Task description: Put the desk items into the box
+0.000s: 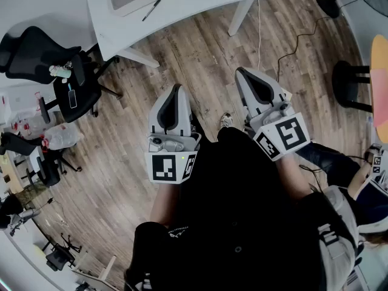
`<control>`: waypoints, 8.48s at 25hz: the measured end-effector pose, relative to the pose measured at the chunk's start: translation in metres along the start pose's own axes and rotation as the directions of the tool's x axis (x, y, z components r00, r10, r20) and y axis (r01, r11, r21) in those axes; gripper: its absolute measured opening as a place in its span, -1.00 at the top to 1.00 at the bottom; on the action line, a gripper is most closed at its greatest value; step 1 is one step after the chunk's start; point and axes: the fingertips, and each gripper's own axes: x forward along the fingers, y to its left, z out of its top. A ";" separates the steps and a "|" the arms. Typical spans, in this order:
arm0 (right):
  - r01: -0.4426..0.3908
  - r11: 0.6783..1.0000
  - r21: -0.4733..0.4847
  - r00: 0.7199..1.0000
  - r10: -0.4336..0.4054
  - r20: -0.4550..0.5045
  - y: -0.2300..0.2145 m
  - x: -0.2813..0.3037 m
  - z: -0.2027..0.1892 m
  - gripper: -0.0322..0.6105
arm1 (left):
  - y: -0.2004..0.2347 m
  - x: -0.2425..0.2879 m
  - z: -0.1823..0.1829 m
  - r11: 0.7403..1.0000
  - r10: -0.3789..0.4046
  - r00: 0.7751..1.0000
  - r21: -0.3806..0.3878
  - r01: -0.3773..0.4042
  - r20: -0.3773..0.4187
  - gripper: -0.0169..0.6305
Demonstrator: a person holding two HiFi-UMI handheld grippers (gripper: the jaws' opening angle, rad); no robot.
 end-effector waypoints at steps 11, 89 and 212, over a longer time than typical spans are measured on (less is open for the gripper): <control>-0.028 1.000 0.005 0.998 0.027 0.049 0.000 -0.089 0.004 0.90 | -0.079 -0.043 0.005 0.993 0.047 0.999 0.109 -0.045 -0.016 0.92; -0.013 1.000 0.025 0.999 0.014 -0.051 -0.146 0.322 0.076 0.90 | 0.213 0.278 -0.011 0.991 0.125 0.987 0.051 -0.121 -0.100 0.92; 0.174 0.981 0.090 0.943 -0.139 -0.302 -0.233 0.421 0.004 0.90 | 0.311 0.390 -0.288 0.990 -0.094 0.676 0.005 0.143 -0.731 0.80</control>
